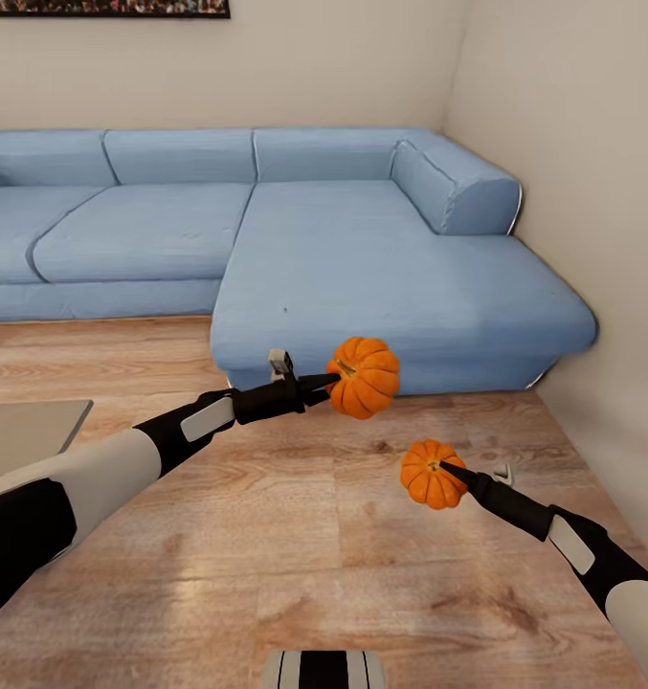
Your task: Place each of the two pumpkins and all three candles from the living room inside a cabinet in the living room (use any cabinet), then make sure every cabinet is closed, and position the cauldron so it is next to a table in the living room.
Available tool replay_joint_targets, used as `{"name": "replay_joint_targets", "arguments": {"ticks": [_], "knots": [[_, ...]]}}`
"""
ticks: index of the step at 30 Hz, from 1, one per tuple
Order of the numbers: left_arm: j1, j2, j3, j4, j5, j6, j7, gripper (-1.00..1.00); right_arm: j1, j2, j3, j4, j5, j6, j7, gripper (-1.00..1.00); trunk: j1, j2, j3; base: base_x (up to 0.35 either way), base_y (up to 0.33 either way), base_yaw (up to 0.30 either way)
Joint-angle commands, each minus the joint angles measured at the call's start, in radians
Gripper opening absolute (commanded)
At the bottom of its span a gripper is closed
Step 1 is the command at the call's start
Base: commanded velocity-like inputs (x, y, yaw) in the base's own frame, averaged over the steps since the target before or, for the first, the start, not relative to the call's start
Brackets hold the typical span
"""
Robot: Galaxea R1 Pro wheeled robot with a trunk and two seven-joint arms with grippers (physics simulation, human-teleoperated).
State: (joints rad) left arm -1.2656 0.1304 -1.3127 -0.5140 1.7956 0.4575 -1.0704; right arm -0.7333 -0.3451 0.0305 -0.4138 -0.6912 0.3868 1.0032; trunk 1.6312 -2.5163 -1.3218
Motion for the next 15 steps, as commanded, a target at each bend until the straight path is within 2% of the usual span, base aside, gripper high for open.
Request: {"name": "replay_joint_targets", "arguments": {"ticks": [1, 15], "knots": [[0.0, 0.0, 0.0, 0.0, -0.002, -0.002, 0.001, -1.0, 0.0, 0.0, 0.0, 0.0, 0.001, 0.0, -0.001, -1.0, 0.0, 0.0, 0.005, 0.0, 0.0, -0.128], [0.0, 0.0, 0.0, 0.0, -0.002, -0.002, 0.001, -1.0, 0.0, 0.0, 0.0, 0.001, 0.001, 0.0, 0.0, -1.0, -0.007, 0.004, 0.075, 0.0, 0.0, -0.205]]}}
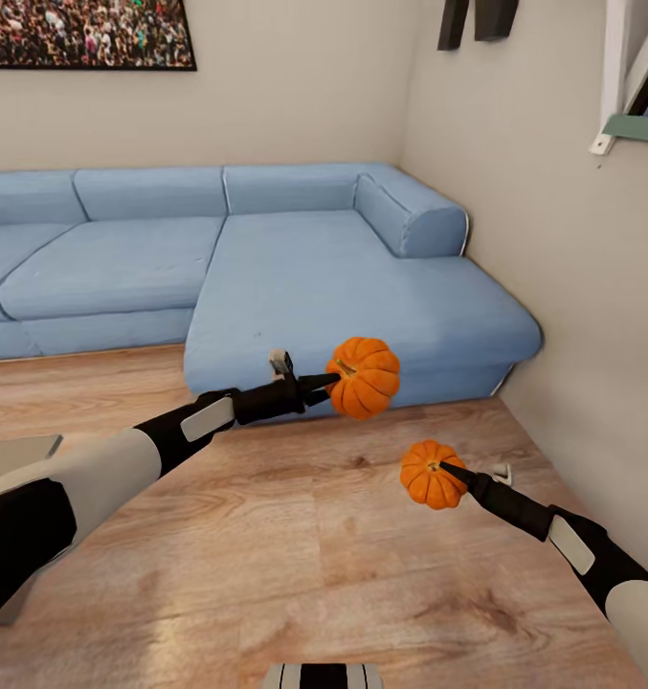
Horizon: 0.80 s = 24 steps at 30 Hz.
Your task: Place each of the two pumpkins and all three candles from the living room inside a cabinet in the living room (use any cabinet), then make sure every cabinet is closed, and position the cauldron so it is next to a table in the living room.
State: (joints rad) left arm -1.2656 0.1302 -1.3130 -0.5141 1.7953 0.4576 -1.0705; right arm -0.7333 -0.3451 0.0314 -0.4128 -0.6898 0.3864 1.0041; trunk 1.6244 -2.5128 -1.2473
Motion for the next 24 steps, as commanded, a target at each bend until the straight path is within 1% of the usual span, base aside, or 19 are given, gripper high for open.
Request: {"name": "replay_joint_targets", "arguments": {"ticks": [1, 5, 7, 8, 9, 10, 11, 13, 15, 18, 19, 21, 24], "knots": [[0.0, 0.0, 0.0, 0.0, -0.002, -0.002, 0.001, -1.0, 0.0, 0.0, -0.001, 0.0, 0.0, 0.0, -0.001, -1.0, 0.0, 0.0, 0.005, 0.0, 0.0, -0.214], [0.0, -0.002, -0.001, 0.002, -0.003, -0.002, 0.007, -1.0, 0.0, -0.001, -0.001, 0.004, -0.002, 0.0, -0.005, -1.0, -0.002, 0.001, 0.025, 0.0, 0.0, -0.214], [0.0, -0.007, -0.001, 0.035, -0.004, -0.002, 0.008, -1.0, 0.0, -0.004, -0.001, 0.005, -0.002, 0.004, -0.005, -1.0, -0.003, 0.002, 0.035, 0.0, 0.0, -0.214], [0.0, -0.014, -0.001, 0.053, -0.004, -0.001, 0.009, -1.0, 0.001, -0.007, -0.001, 0.005, -0.001, 0.005, -0.004, -1.0, -0.003, 0.002, 0.04, 0.0, 0.0, -0.214], [0.0, -0.033, -0.001, 0.08, -0.005, -0.001, 0.008, -1.0, 0.002, -0.016, -0.001, 0.006, 0.0, 0.005, -0.003, -1.0, -0.004, 0.002, 0.045, 0.0, 0.0, -0.214], [0.0, -0.046, -0.002, 0.094, -0.005, -0.001, 0.007, -1.0, 0.003, -0.027, -0.001, 0.006, 0.001, 0.006, -0.003, -1.0, -0.004, 0.002, 0.05, 0.0, 0.0, -0.214], [0.0, -0.058, -0.002, 0.108, -0.005, -0.001, 0.007, -1.0, 0.004, -0.047, -0.001, 0.008, 0.0, 0.006, -0.001, -1.0, -0.005, 0.003, 0.056, 0.0, 0.0, -0.214], [0.0, -0.064, -0.003, 0.117, -0.005, 0.0, 0.004, -1.0, 0.004, -0.072, 0.0, 0.009, -0.004, 0.007, 0.001, -1.0, -0.006, 0.003, 0.066, 0.0, 0.0, -0.214], [0.0, -0.063, -0.003, 0.12, -0.005, 0.0, 0.002, -1.0, 0.005, -0.081, 0.001, 0.016, -0.006, 0.008, 0.002, -1.0, -0.007, 0.004, 0.076, 0.0, 0.0, -0.214], [0.0, -0.068, -0.005, 0.123, -0.006, 0.0, 0.008, -1.0, 0.009, -0.085, 0.001, 0.054, -0.005, 0.008, 0.002, -1.0, -0.008, 0.004, 0.091, 0.0, 0.0, -0.214], [0.0, -0.074, -0.007, 0.125, -0.007, 0.0, 0.015, -1.0, 0.01, -0.085, 0.001, 0.069, -0.002, 0.007, 0.002, -1.0, -0.008, 0.005, 0.096, 0.0, 0.0, -0.214], [0.0, -0.1, -0.01, 0.142, -0.008, 0.001, 0.057, -1.0, 0.012, -0.083, 0.002, 0.095, 0.003, 0.006, 0.002, -1.0, -0.009, 0.005, 0.106, 0.0, 0.0, -0.214], [-0.001, -0.11, -0.011, 0.145, -0.008, 0.008, 0.077, -1.0, 0.012, -0.083, 0.003, 0.101, 0.005, 0.006, 0.002, -1.0, -0.011, 0.006, 0.121, 0.0, 0.0, -0.214]]}}
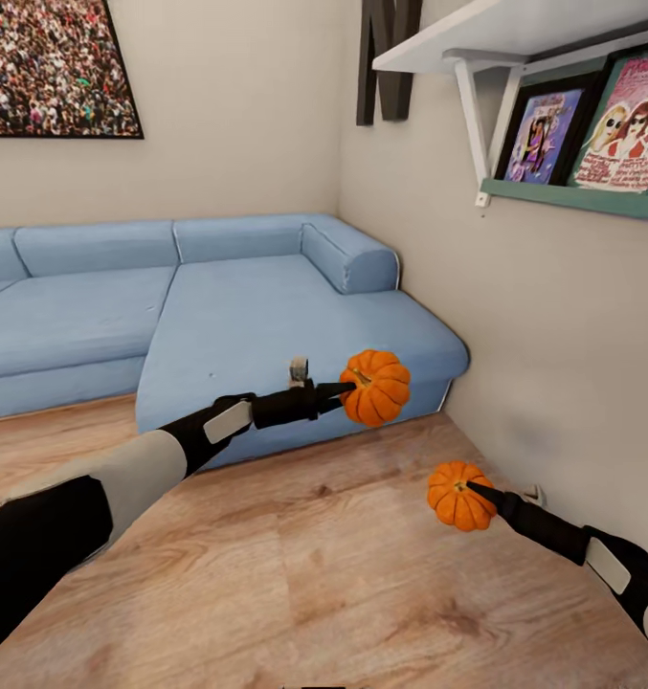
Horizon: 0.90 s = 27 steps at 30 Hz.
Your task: Place each of the two pumpkins and all three candles from the living room inside a cabinet in the living room (use any cabinet), then make sure every cabinet is closed, and position the cauldron so it is next to a table in the living room.
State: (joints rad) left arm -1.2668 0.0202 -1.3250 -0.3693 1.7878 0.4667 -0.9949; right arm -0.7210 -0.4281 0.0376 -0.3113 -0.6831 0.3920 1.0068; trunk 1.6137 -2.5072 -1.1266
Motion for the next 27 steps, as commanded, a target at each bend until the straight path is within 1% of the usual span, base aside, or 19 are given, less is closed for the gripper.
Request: {"name": "replay_joint_targets", "arguments": {"ticks": [1, 3, 4, 5, 6, 7, 8, 10, 12, 13, 14, 15, 17, 18, 19, 21, 22, 23, 27], "knots": [[0.0, 0.004, -0.001, 0.001, -0.002, 0.001, 0.004, -1.0, 0.0, 0.0, -0.003, 0.001, -0.001, 0.001, -0.001, -1.0, 0.0, 0.0, 0.005, 0.0, 0.0, -0.214], [0.001, 0.017, -0.003, 0.008, -0.002, 0.002, 0.005, -1.0, 0.0, -0.001, -0.002, 0.002, -0.001, 0.001, -0.001, -1.0, -0.001, 0.001, 0.015, 0.0, 0.0, -0.214], [0.003, 0.03, -0.006, 0.011, -0.002, 0.002, 0.005, -1.0, 0.0, -0.002, -0.002, 0.003, -0.001, 0.001, -0.001, -1.0, -0.002, 0.001, 0.02, 0.0, 0.0, -0.214], [0.007, 0.034, -0.01, 0.011, -0.002, 0.002, 0.006, -1.0, 0.0, -0.002, -0.002, 0.004, -0.001, 0.001, -0.001, -1.0, -0.002, 0.001, 0.025, 0.0, 0.0, -0.214], [0.012, 0.035, -0.025, 0.012, -0.002, 0.002, 0.006, -1.0, 0.0, -0.003, -0.001, 0.005, 0.0, 0.001, -0.001, -1.0, -0.003, 0.001, 0.03, 0.0, 0.0, -0.214], [0.019, 0.036, -0.083, 0.014, -0.001, 0.003, 0.009, -1.0, 0.001, -0.001, 0.001, 0.006, 0.018, 0.0, -0.002, -1.0, -0.003, 0.002, 0.035, 0.0, 0.0, -0.214], [0.023, 0.036, -0.094, 0.014, -0.001, 0.003, 0.01, -1.0, 0.001, 0.0, 0.001, 0.006, 0.026, 0.0, -0.003, -1.0, -0.004, 0.002, 0.04, 0.0, 0.0, -0.214], [0.034, 0.036, -0.149, 0.015, -0.002, 0.003, 0.011, -1.0, 0.001, 0.002, 0.002, 0.006, 0.044, -0.002, -0.006, -1.0, -0.004, 0.002, 0.051, 0.0, 0.0, -0.214], [0.037, 0.035, -0.187, 0.013, -0.001, 0.004, 0.012, -1.0, 0.002, 0.003, 0.002, 0.011, 0.056, -0.005, -0.009, -1.0, -0.005, 0.003, 0.061, 0.0, 0.0, -0.214], [0.042, 0.034, -0.21, 0.012, -0.001, 0.004, 0.012, -1.0, 0.003, 0.002, 0.002, 0.02, 0.074, -0.007, -0.009, -1.0, -0.006, 0.003, 0.066, 0.0, 0.0, -0.214], [0.046, 0.033, -0.224, 0.011, -0.001, 0.004, 0.012, -1.0, 0.003, 0.002, 0.001, 0.028, 0.088, -0.007, -0.009, -1.0, -0.006, 0.003, 0.071, 0.0, 0.0, -0.214], [0.056, 0.031, -0.246, 0.009, -0.001, 0.004, 0.013, -1.0, 0.003, 0.002, 0.001, 0.039, 0.112, -0.008, -0.008, -1.0, -0.007, 0.004, 0.076, 0.0, 0.0, -0.214], [0.072, 0.031, -0.264, 0.008, -0.001, 0.004, 0.013, -1.0, 0.003, 0.003, 0.002, 0.044, 0.127, -0.008, -0.008, -1.0, -0.008, 0.004, 0.086, 0.0, 0.0, -0.214], [0.077, 0.031, -0.267, 0.008, -0.001, 0.003, 0.013, -1.0, 0.003, 0.003, 0.002, 0.045, 0.129, -0.008, -0.007, -1.0, -0.008, 0.004, 0.091, 0.0, 0.0, -0.214], [0.087, 0.034, -0.27, 0.009, -0.001, 0.003, 0.013, -1.0, 0.003, 0.003, 0.002, 0.046, 0.132, -0.008, -0.007, -1.0, -0.008, 0.005, 0.096, 0.0, 0.0, -0.214], [0.102, 0.054, -0.274, 0.011, -0.001, 0.0, 0.011, -1.0, 0.003, 0.002, 0.002, 0.047, 0.135, -0.008, -0.007, -1.0, -0.009, 0.005, 0.106, 0.0, 0.0, -0.214], [0.104, 0.058, -0.275, 0.012, -0.001, -0.001, 0.01, -1.0, 0.003, 0.001, 0.002, 0.048, 0.14, -0.008, -0.007, -1.0, -0.01, 0.005, 0.111, 0.0, 0.0, -0.214], [0.106, 0.065, -0.277, 0.01, -0.002, -0.002, 0.008, -1.0, 0.003, 0.001, 0.002, 0.055, 0.153, -0.008, -0.005, -1.0, -0.01, 0.005, 0.116, 0.0, 0.0, -0.214], [0.107, 0.07, -0.279, 0.006, -0.003, -0.003, 0.008, -1.0, 0.003, 0.002, 0.002, 0.064, 0.176, -0.008, -0.001, -1.0, -0.012, 0.006, 0.136, 0.0, 0.0, -0.214]]}}
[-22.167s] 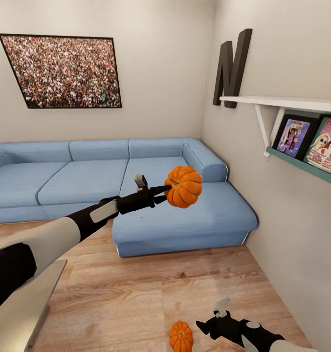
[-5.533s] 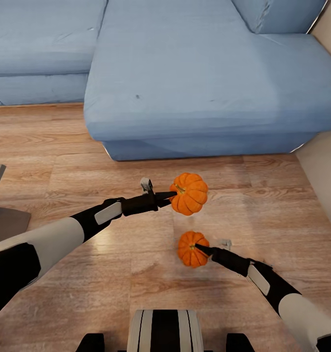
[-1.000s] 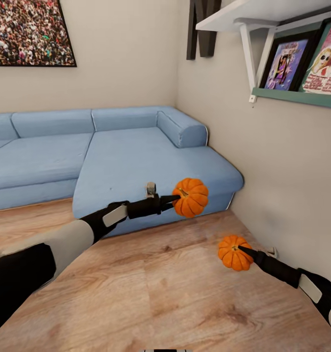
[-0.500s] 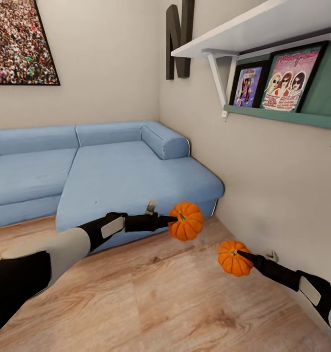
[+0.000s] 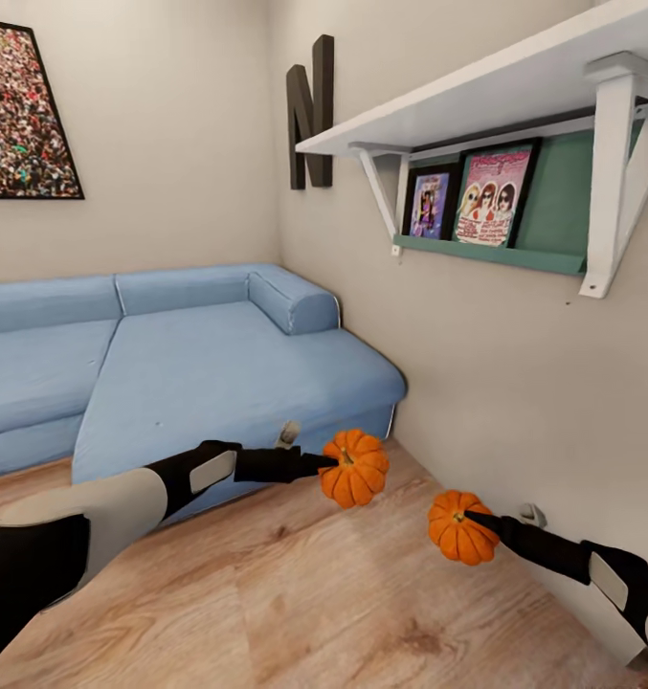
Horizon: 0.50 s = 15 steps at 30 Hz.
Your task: Place each of the two pumpkins and all three candles from the living room inside a cabinet in the living room (use any cabinet), then make sure every cabinet is closed, and position the cauldron so it is next to a table in the living room.
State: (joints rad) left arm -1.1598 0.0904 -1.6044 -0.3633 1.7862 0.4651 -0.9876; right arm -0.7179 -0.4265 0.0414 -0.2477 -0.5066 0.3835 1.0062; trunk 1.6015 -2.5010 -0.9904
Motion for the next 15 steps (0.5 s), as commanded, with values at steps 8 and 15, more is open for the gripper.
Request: {"name": "replay_joint_targets", "arguments": {"ticks": [8, 15], "knots": [[0.001, 0.01, -0.063, 0.011, -0.001, -0.001, 0.004, -1.0, 0.0, 0.002, -0.002, 0.005, 0.002, -0.001, -0.009, -1.0, -0.019, 0.032, 0.036, 0.0, 0.0, -0.179], [0.002, 0.008, -0.1, 0.011, 0.0, -0.002, 0.011, -1.0, 0.0, 0.003, -0.001, 0.015, 0.012, -0.001, -0.04, -1.0, -0.045, 0.081, 0.058, 0.0, 0.0, -0.013]]}}
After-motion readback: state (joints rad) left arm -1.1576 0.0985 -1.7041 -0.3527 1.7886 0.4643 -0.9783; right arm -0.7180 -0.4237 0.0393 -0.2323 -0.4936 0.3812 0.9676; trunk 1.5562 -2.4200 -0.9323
